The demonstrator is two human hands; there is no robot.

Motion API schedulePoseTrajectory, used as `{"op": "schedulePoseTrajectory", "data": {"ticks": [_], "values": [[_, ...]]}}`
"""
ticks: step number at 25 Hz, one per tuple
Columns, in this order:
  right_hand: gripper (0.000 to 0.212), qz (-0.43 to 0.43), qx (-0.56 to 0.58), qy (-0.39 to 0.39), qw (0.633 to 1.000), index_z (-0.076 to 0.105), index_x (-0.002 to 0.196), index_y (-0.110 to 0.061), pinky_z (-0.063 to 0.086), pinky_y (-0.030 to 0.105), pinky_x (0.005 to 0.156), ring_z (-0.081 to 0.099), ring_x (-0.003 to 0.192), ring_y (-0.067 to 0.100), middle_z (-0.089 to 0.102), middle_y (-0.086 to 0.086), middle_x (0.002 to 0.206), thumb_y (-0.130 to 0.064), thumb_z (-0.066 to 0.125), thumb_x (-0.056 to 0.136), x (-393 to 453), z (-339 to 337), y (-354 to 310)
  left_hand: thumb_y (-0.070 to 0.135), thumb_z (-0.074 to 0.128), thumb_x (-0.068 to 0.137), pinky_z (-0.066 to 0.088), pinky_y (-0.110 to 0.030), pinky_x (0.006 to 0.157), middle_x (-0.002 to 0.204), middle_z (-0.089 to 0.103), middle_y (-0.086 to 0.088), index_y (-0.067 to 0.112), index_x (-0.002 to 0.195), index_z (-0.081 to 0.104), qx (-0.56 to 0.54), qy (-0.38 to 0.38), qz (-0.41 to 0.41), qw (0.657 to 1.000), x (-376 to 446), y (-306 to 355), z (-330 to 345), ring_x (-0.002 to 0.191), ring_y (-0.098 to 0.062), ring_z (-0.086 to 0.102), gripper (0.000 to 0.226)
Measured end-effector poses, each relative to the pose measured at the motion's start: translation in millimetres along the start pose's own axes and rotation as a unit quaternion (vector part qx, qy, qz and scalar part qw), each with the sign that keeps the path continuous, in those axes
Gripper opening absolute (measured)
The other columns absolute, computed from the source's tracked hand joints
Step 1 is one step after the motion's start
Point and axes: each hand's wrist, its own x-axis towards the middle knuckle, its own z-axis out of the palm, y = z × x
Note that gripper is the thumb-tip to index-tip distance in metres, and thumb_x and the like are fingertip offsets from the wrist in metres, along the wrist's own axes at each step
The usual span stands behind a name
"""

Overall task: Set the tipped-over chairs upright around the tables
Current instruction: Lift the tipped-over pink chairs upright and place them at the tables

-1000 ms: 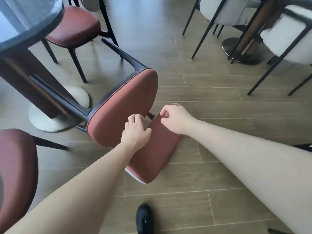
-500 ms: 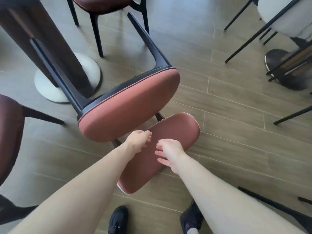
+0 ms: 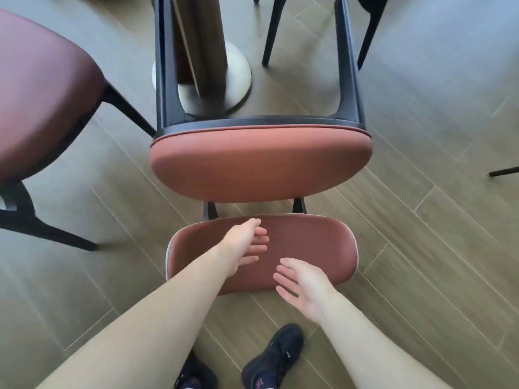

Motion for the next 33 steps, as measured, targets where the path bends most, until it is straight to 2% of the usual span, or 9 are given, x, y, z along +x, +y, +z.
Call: {"op": "schedulePoseTrajectory", "data": {"ticks": [4,8,10,12,17,21,27,31,33], "values": [[0.013,0.023,0.001,0.029,0.999,0.064,0.103,-0.018,0.054,0.036,0.084,0.067,0.102,0.019,0.067,0.008,0.117,-0.019,0.069,0.091,54.7,-17.2,27.6,0.045,0.046,0.101,0.05,-0.038,0.096,0.112,0.071,-0.002,0.015,0.11,0.066,-0.069,0.038,-0.026,0.997,35.7,-56.8,-6.6,0.106,-0.019,0.067,0.037],[0.025,0.036,0.015,0.026,0.999,0.063,0.108,-0.021,0.056,0.034,0.08,0.067,0.102,0.018,0.066,0.007,0.118,-0.026,0.075,0.087,114.0,-6.1,66.1,0.054,0.05,0.098,0.049,-0.038,0.097,0.114,0.07,-0.001,0.016,0.11,0.064,-0.164,0.068,-0.048,0.983,88.2,-120.6,-18.2,0.11,-0.019,0.065,0.042],[0.027,0.032,0.028,0.015,0.999,0.062,0.105,-0.024,0.057,0.034,0.078,0.067,0.103,0.018,0.065,0.007,0.119,-0.03,0.077,0.084,141.0,-3.9,82.9,0.057,0.052,0.096,0.048,-0.038,0.098,0.119,0.068,-0.003,0.015,0.113,0.063,-0.241,0.089,-0.059,0.965,112.8,-151.9,-20.2,0.112,-0.018,0.063,0.046],[0.028,0.031,0.043,0.007,0.999,0.061,0.103,-0.026,0.057,0.034,0.081,0.066,0.106,0.018,0.063,0.008,0.122,-0.033,0.079,0.082,169.3,-7.7,100.0,0.056,0.058,0.093,0.047,-0.039,0.104,0.126,0.065,-0.006,0.013,0.115,0.061,-0.335,0.135,-0.083,0.929,135.5,-183.6,-18.8,0.114,-0.019,0.061,0.048],[0.043,0.02,0.084,0.038,0.996,0.054,0.11,-0.027,0.052,0.04,0.099,0.058,0.122,0.019,0.053,0.008,0.14,-0.038,0.081,0.078,244.7,-41.2,135.8,0.062,0.074,0.077,0.048,-0.039,0.107,0.142,0.054,-0.002,0.015,0.147,0.039,-0.394,0.256,-0.132,0.873,194.7,-243.0,-9.5,0.12,-0.017,0.061,0.092],[0.081,0.002,0.1,0.069,0.993,0.042,0.141,-0.027,0.048,0.04,0.104,0.049,0.131,0.017,0.044,0.003,0.148,-0.045,0.083,0.073,287.6,-65.2,158.1,0.064,0.084,0.062,0.043,-0.042,0.111,0.146,0.048,0.004,0.021,0.149,0.032,-0.405,0.336,-0.148,0.837,236.4,-268.8,-6.1,0.127,-0.02,0.054,0.111],[0.111,-0.008,0.136,0.124,0.983,0.029,0.15,-0.032,0.047,0.038,0.104,0.042,0.136,0.017,0.036,-0.004,0.153,-0.061,0.085,0.058,351.9,-74.9,177.8,0.064,0.086,0.058,0.036,-0.039,0.114,0.145,0.047,0.014,0.032,0.145,0.029,-0.436,0.327,-0.061,0.836,299.5,-300.3,-7.3,0.131,-0.014,0.049,0.109],[0.118,-0.03,0.212,0.114,0.97,0.027,0.151,-0.036,0.042,0.043,0.107,0.032,0.144,0.019,0.03,-0.002,0.159,-0.075,0.078,0.053,379.3,-74.7,174.7,0.061,0.088,0.056,0.044,-0.042,0.11,0.134,0.055,0.007,0.035,0.136,0.032,-0.488,0.249,0.001,0.837,319.1,-319.6,-6.4,0.109,-0.013,0.059,0.1],[0.118,-0.036,0.211,0.107,0.971,0.028,0.151,-0.035,0.045,0.043,0.104,0.033,0.143,0.021,0.03,0.002,0.158,-0.077,0.077,0.053,383.9,-80.6,174.4,0.062,0.09,0.047,0.047,-0.042,0.107,0.133,0.056,0.005,0.034,0.139,0.036,-0.489,0.222,0.007,0.843,319.5,-323.4,-10.3,0.108,-0.015,0.059,0.11]]}}
